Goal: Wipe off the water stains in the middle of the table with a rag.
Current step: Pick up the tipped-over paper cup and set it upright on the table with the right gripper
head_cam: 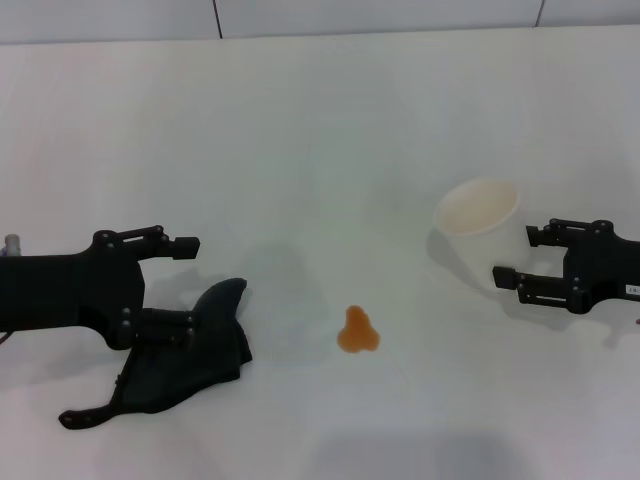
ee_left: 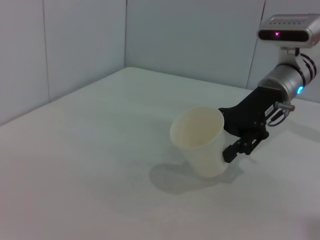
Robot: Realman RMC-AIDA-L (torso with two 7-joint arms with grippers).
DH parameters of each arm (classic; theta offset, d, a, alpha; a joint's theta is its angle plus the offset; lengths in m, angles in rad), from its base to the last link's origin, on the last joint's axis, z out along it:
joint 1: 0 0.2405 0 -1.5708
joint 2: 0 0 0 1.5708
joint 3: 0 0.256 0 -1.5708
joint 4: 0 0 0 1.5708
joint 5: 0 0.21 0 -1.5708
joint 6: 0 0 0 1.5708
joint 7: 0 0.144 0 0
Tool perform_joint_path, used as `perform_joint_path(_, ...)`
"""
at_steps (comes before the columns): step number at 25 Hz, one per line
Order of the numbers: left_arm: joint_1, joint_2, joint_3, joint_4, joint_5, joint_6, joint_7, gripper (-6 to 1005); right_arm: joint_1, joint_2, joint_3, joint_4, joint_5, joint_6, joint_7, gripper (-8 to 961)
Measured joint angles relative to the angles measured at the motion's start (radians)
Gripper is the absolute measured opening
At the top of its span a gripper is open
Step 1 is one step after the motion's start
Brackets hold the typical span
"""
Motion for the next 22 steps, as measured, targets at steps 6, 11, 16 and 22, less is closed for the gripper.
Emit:
perform_joint_path(6, -0.002, 0.001, 0.000, -0.001, 0.001, 0.000, 0.001, 887, -0.004, 0.000, 0.001, 0.011, 0.001, 0.012, -0.004, 677)
perform_joint_path(11, -0.003, 0.002, 0.000, -0.001, 0.001, 0.001, 0.001, 887, -0.001, -0.001, 0.001, 0.037, 0.001, 0.019, -0.005, 678)
perform_joint_path(16, -0.003, 0.002, 0.000, -0.001, 0.001, 0.003, 0.001, 887, -0.004, -0.002, 0.000, 0.040, 0.000, 0.026, -0.005, 679)
perform_joint_path(22, -0.003, 0.002, 0.000, -0.001, 0.001, 0.002, 0.001, 887, -0.009, -0.002, 0.001, 0.051, 0.000, 0.031, -0.005, 681)
